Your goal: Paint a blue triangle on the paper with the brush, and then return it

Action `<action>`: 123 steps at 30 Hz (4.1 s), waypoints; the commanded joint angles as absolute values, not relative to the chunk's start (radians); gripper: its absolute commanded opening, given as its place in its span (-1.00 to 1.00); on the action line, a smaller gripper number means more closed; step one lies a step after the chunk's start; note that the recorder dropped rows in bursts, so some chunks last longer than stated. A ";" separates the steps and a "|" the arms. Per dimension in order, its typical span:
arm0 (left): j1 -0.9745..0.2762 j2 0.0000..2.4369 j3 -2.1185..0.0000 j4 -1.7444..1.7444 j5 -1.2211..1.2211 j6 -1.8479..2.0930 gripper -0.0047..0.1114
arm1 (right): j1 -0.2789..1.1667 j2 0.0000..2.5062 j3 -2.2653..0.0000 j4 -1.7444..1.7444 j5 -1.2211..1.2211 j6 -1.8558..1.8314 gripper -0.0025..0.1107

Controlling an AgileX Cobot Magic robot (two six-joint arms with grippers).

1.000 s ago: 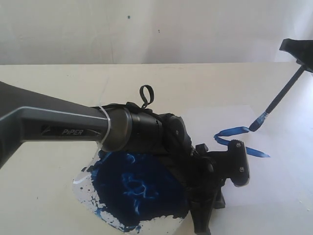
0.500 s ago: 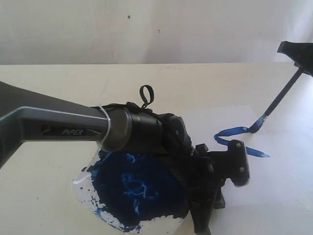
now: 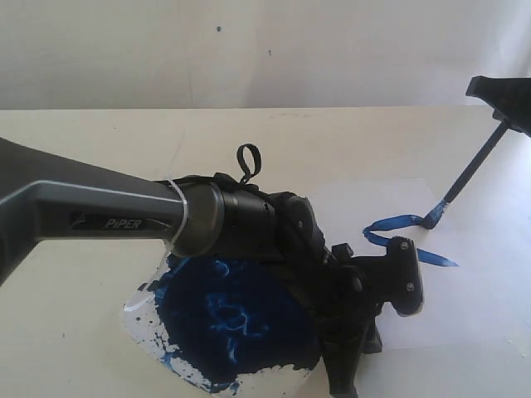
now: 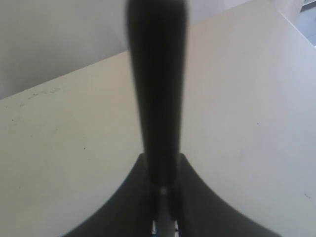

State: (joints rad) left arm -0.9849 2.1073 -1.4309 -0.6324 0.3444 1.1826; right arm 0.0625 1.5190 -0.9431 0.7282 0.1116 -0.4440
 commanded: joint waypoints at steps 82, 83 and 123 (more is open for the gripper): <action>-0.989 2.107 -1.430 -0.641 0.367 1.181 -0.92 | 0.060 1.305 -0.940 0.201 0.525 -0.150 -0.96; -0.989 2.107 -1.430 -0.641 0.367 1.181 -0.92 | 0.060 1.302 -0.940 0.199 0.529 -0.148 -0.96; -0.732 1.731 -1.425 -0.424 0.666 0.890 -0.92 | 0.060 1.195 -0.940 0.502 0.468 -0.083 -0.96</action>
State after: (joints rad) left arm -0.7775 1.7978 -1.4530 -0.4270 0.6053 0.9188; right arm 0.0625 1.2070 -0.9431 0.4064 0.4443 -0.0860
